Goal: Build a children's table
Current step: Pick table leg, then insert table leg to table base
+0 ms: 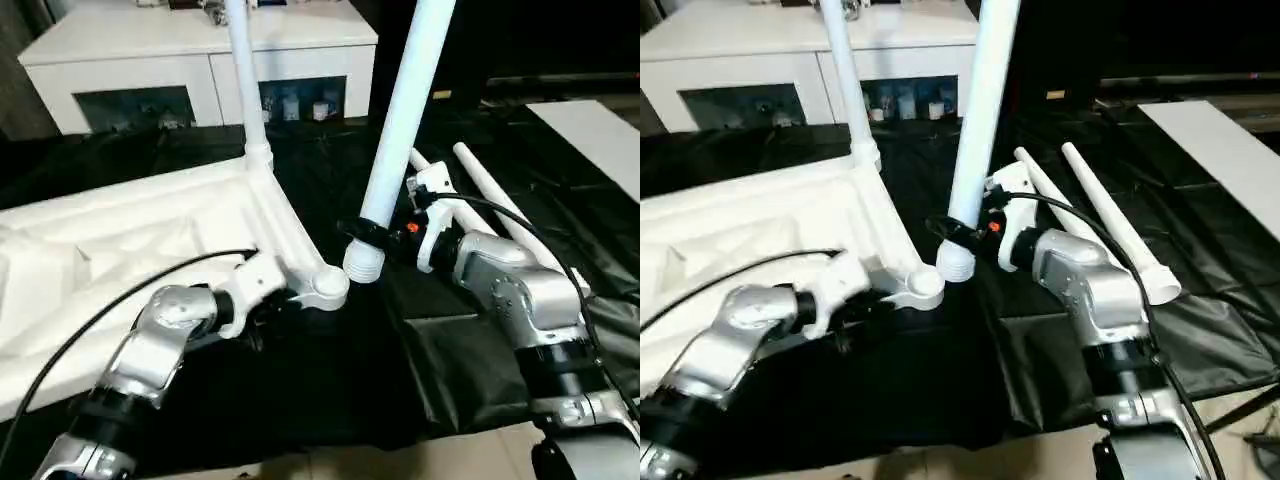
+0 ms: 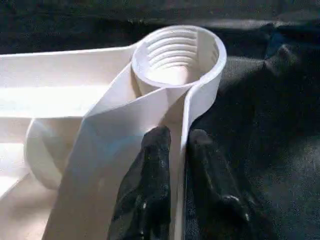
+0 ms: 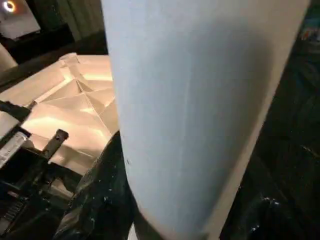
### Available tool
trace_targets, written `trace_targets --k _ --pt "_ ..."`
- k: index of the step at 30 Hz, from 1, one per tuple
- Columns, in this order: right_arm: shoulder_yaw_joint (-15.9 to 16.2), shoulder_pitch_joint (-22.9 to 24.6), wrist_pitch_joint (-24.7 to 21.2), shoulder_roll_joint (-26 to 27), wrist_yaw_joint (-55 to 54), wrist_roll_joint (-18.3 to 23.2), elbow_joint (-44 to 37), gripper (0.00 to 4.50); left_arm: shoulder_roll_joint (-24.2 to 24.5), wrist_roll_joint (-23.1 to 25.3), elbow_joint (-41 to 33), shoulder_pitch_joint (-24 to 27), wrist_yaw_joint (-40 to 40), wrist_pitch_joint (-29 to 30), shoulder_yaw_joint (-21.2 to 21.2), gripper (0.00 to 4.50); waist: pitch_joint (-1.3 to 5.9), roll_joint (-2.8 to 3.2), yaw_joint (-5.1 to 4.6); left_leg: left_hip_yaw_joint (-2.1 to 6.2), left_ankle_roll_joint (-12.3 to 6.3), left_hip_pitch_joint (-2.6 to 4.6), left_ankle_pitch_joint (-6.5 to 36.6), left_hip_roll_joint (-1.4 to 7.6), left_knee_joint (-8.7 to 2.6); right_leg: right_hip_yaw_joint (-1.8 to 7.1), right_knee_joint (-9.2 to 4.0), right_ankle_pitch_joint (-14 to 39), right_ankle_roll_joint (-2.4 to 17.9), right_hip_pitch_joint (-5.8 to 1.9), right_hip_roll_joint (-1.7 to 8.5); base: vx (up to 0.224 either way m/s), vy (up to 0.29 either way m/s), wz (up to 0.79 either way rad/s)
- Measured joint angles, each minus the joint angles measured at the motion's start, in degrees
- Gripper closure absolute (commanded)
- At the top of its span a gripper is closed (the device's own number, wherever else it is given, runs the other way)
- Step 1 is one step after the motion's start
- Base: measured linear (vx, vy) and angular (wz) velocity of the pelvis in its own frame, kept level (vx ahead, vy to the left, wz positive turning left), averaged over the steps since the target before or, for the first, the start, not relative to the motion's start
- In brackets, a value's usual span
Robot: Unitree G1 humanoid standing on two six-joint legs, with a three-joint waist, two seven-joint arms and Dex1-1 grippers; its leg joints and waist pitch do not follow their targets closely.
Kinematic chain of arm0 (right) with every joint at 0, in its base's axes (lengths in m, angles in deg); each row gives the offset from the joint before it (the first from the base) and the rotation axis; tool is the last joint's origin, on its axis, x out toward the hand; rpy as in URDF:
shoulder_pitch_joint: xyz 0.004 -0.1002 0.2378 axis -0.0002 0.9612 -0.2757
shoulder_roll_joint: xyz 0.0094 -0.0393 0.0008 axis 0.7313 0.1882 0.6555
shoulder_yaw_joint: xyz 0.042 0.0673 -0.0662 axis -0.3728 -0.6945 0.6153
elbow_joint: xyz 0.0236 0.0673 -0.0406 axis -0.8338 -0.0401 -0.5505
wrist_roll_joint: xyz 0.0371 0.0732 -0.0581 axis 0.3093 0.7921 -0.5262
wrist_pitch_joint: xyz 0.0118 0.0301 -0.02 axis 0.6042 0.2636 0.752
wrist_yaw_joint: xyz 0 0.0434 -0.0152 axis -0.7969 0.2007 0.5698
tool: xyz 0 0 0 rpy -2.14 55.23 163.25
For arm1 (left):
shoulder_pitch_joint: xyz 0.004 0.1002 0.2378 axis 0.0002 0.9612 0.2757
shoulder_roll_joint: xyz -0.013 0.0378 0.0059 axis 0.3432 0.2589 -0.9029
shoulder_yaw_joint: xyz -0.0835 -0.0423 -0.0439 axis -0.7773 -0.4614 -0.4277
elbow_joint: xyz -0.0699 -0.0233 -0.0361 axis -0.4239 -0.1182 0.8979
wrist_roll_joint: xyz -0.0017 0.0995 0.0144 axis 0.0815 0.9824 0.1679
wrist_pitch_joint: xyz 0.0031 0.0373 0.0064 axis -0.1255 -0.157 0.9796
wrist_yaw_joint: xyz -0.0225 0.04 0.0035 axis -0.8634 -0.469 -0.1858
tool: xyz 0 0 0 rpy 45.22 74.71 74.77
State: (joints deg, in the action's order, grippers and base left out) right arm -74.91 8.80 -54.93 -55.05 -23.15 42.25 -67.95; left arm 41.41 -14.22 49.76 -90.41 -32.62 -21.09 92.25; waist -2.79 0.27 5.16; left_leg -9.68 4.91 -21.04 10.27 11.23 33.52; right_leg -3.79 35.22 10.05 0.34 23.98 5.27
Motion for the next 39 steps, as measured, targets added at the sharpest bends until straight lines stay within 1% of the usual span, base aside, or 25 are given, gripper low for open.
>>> trace_targets --k 2,4,6,10,15,16,17,18,20,21,22,25,27,29,32,35,36,37,38,39 --pt "0.0 -0.2 0.5 0.5 0.1 0.0 0.6 2.66 1.0 0.3 -0.2 0.0 0.0 0.0 0.0 3.38 -0.05 -0.23 -0.04 0.01 0.01 0.02 0.0 0.02 0.01 0.00 -0.01 -0.1 0.0 0.00 -0.01 0.000 0.000 0.00" --pt "0.1 -0.4 1.4 0.6 0.4 -0.1 1.7 2.66 1.8 0.8 -0.4 0.1 0.2 -0.1 0.1 3.38 -0.09 -0.31 -0.04 0.01 0.02 0.03 0.0 0.03 0.03 0.04 -0.02 -0.1 0.0 -0.01 0.00 0.000 0.000 0.00" --pt "0.3 -1.3 2.0 0.8 0.8 -0.4 3.2 2.66 3.4 1.2 -0.3 0.2 0.3 -0.2 0.1 3.39 -0.11 -0.34 -0.13 0.03 0.02 0.04 0.0 0.05 0.03 0.04 -0.03 -0.2 0.0 0.02 -0.01 0.000 0.000 0.00" --pt "0.4 -1.8 2.9 1.2 1.1 -0.6 3.7 2.66 5.4 1.6 -0.3 0.3 0.9 -0.1 0.1 3.39 -0.11 -0.33 -0.01 0.02 0.04 0.06 0.0 0.08 0.03 0.03 -0.01 -0.2 0.0 0.01 -0.01 0.000 0.000 0.00" --pt "0.5 -2.1 3.1 1.7 1.4 -0.7 4.6 2.66 5.5 1.5 0.2 0.0 1.3 -0.1 0.2 3.39 -0.11 -0.32 0.02 0.02 0.04 0.06 0.0 0.08 0.06 0.04 -0.01 -0.3 0.0 -0.02 -0.01 0.000 0.000 0.00" --pt "0.5 -2.1 3.3 1.7 1.4 -0.8 4.7 2.66 5.3 1.5 0.6 -0.2 1.3 -0.2 0.2 3.56 -0.11 -0.32 0.03 0.02 0.04 0.07 0.0 0.08 0.06 0.04 0.00 -0.3 0.0 -0.03 -0.01 0.000 0.000 0.00" --pt "0.5 -2.1 3.6 1.7 1.4 -0.8 4.8 2.66 5.2 1.5 0.8 -0.4 1.3 -0.3 0.2 3.56 -0.11 -0.32 0.05 0.02 0.04 0.08 0.0 0.08 0.06 0.04 0.02 -0.3 0.0 -0.03 -0.01 0.000 0.000 0.00" --pt "0.6 -2.2 3.8 1.8 1.5 -0.8 5.1 2.66 5.1 1.5 1.2 -0.6 1.3 -0.6 0.4 3.67 -0.10 -0.31 0.06 0.02 0.04 0.10 0.0 0.08 0.05 0.04 0.02 -0.3 0.1 -0.04 -0.01 0.000 0.000 0.00" --pt "0.7 -2.5 4.0 2.0 1.7 -0.8 5.7 2.66 4.7 1.5 1.6 -0.9 1.3 -0.7 0.6 3.67 -0.10 -0.31 0.14 0.02 0.04 0.11 0.0 0.08 0.05 0.04 0.02 -0.3 0.1 -0.06 -0.01 0.000 0.000 0.00" --pt "0.8 -2.5 4.1 2.2 1.7 -0.8 5.7 2.66 4.6 1.5 1.8 -1.0 1.3 -0.7 0.6 3.88 -0.10 -0.31 0.18 0.02 0.04 0.10 0.0 0.08 0.06 0.04 0.02 -0.3 0.1 -0.06 -0.01 0.000 0.000 0.00" --pt "1.0 -2.5 4.3 2.2 2.1 -0.9 5.9 2.66 4.3 1.2 2.3 -1.3 1.3 -0.7 0.6 3.99 -0.10 -0.31 0.26 0.02 0.04 0.11 0.0 0.08 0.07 0.05 0.01 -0.3 0.2 -0.09 0.00 0.000 0.000 0.00" --pt "1.7 -3.0 4.9 2.3 2.6 -1.1 7.4 2.66 3.4 0.9 2.9 -1.7 1.4 -0.7 0.7 4.09 -0.10 -0.31 0.41 0.01 0.04 0.09 0.0 0.08 0.09 0.06 -0.01 -0.4 0.2 -0.11 0.01 0.000 0.000 0.00" --pt "1.9 -3.0 5.1 2.5 2.8 -1.6 7.5 2.66 3.0 0.6 2.9 -1.8 1.6 -0.7 0.7 4.32 -0.10 -0.29 0.45 0.01 0.04 0.07 0.0 0.08 0.15 0.08 -0.03 -0.4 0.2 -0.12 0.02 0.000 0.000 0.00" --pt "1.9 -3.3 5.2 2.5 3.3 -1.7 7.8 2.66 3.0 0.4 2.9 -2.0 2.7 -0.7 0.8 4.38 -0.10 -0.28 0.43 -0.01 0.04 0.06 0.0 0.08 0.16 0.10 -0.05 -0.4 0.2 -0.11 0.02 0.000 0.000 0.00" --pt "1.9 -3.7 5.4 2.3 3.8 -2.1 7.8 2.66 2.7 -0.1 2.9 -2.2 3.8 -0.5 1.1 4.50 -0.01 -0.06 0.40 -0.02 0.04 0.05 0.0 0.08 0.14 0.10 -0.10 -0.4 0.2 -0.11 0.01 0.000 0.000 0.00" --pt "2.0 -3.7 5.4 2.1 4.1 -2.2 8.1 2.66 2.9 -0.6 3.4 -3.1 4.9 -0.1 1.7 4.50 -0.10 0.13 0.69 -0.02 0.04 0.00 0.0 0.09 0.13 0.07 -0.11 -0.3 0.1 -0.08 0.01 0.000 0.000 0.00" --pt "2.1 -3.7 5.4 2.1 4.2 -2.2 8.1 2.66 3.0 -0.7 4.0 -3.8 5.4 0.1 1.9 4.20 -0.12 0.19 0.76 -0.03 0.03 0.00 0.0 0.09 0.13 0.07 -0.11 -0.3 0.1 -0.08 0.01 0.000 0.000 0.00" --pt "2.2 -3.7 5.4 2.0 4.5 -2.3 8.1 2.66 2.9 -0.9 4.8 -4.3 6.0 0.2 2.0 4.20 -0.13 0.19 0.79 -0.03 0.03 -0.02 0.0 0.09 0.14 0.07 -0.11 -0.3 0.1 -0.07 0.01 0.000 0.000 0.00" --pt "2.3 -3.7 5.4 2.0 4.6 -2.3 8.1 2.66 2.8 -0.9 5.2 -4.7 6.3 0.2 2.0 3.91 -0.13 0.19 0.82 -0.03 0.03 -0.01 0.0 0.09 0.16 0.07 -0.13 -0.3 0.1 -0.09 0.01 0.000 0.000 0.00" --pt "2.3 -3.7 5.4 1.9 4.7 -2.3 8.1 2.66 2.8 -0.9 5.5 -5.0 6.4 0.2 2.3 3.91 -0.13 0.20 0.83 -0.03 0.03 -0.02 0.0 0.09 0.19 0.08 -0.13 -0.3 0.1 -0.10 0.01 0.000 0.000 0.00"
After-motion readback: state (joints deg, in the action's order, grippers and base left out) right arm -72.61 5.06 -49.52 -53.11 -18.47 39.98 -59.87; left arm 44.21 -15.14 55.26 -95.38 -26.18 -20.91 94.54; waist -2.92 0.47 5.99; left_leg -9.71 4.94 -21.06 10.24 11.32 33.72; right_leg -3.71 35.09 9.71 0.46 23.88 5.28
